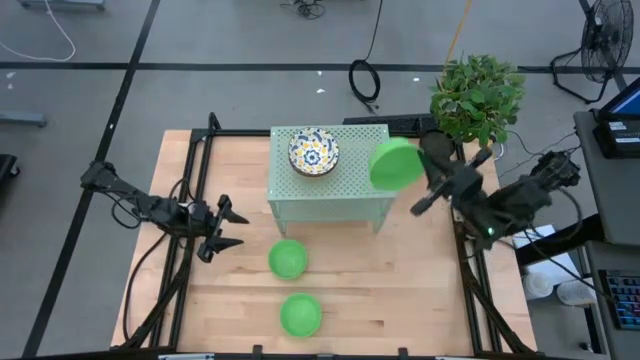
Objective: Pick & Place Mini bowls
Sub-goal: Put the middle green bowl on the shelf
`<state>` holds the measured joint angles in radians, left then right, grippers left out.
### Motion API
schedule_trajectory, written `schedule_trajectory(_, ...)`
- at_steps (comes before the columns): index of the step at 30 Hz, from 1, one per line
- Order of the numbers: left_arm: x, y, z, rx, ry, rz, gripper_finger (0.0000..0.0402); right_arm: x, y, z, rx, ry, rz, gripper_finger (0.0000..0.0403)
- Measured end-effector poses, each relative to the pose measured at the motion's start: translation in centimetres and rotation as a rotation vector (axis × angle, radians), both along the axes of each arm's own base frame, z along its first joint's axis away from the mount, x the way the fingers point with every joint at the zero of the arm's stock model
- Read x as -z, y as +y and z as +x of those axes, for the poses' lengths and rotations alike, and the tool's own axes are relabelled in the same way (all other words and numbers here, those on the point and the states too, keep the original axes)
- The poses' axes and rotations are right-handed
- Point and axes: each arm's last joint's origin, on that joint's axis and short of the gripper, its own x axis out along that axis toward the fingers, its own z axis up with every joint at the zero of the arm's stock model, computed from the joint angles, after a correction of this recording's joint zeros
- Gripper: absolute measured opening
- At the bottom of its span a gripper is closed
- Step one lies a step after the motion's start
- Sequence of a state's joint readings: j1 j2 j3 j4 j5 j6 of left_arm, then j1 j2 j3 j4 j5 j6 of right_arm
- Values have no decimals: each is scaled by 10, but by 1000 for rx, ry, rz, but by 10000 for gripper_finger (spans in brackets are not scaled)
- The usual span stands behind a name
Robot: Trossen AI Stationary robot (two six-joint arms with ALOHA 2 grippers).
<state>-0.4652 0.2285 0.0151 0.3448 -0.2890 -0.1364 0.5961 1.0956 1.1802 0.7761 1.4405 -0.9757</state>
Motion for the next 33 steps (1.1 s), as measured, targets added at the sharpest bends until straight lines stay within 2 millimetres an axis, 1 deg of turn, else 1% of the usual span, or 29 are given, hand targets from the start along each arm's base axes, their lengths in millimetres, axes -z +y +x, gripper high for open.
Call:
schedule_trajectory(3, 1, 0, 0, 0, 7, 4, 274, -14, -9, 3, 24, -5, -18, 0)
schedule_trajectory(5, 1, 0, 0, 0, 5, 3, 274, -19, -12, 6, 25, -4, -37, 0)
schedule_trajectory(7, 0, 0, 0, 0, 4, 3, 274, -16, -12, 9, 28, 30, -51, 0)
schedule_trajectory(10, 0, 0, 0, -1, 4, 3, 274, -3, -6, 18, -6, 117, -98, 0)
schedule_trajectory(12, 0, 0, 0, -1, 3, 4, 274, 9, -1, 27, -99, 154, -133, 0)
schedule_trajectory(14, 0, 0, 0, -1, 3, 4, 274, 18, 3, 32, -239, 164, -139, 0)
schedule_trajectory(16, 0, 0, 0, -1, 3, 3, 274, 22, 4, 35, -370, 131, -103, 0)
schedule_trajectory(18, 0, 0, 0, -1, 3, 3, 274, 21, 1, 38, -452, 97, -71, 0)
schedule_trajectory(21, 0, 0, 0, -1, 3, 3, 274, 10, -6, 33, -547, 70, -9, 0)
schedule_trajectory(26, 0, 0, 0, -1, 2, 3, 274, -21, -22, 21, -832, 48, 120, 0)
schedule_trajectory(27, 0, 0, 0, -1, 2, 3, 273, -27, -24, 20, -853, 30, 136, 0)
schedule_trajectory(30, 0, 0, 0, -1, 2, 2, 273, -48, -37, 10, -822, -40, 197, 0)
schedule_trajectory(33, 0, 0, 0, 0, 2, 2, 274, -67, -55, -1, -717, -100, 294, 0)
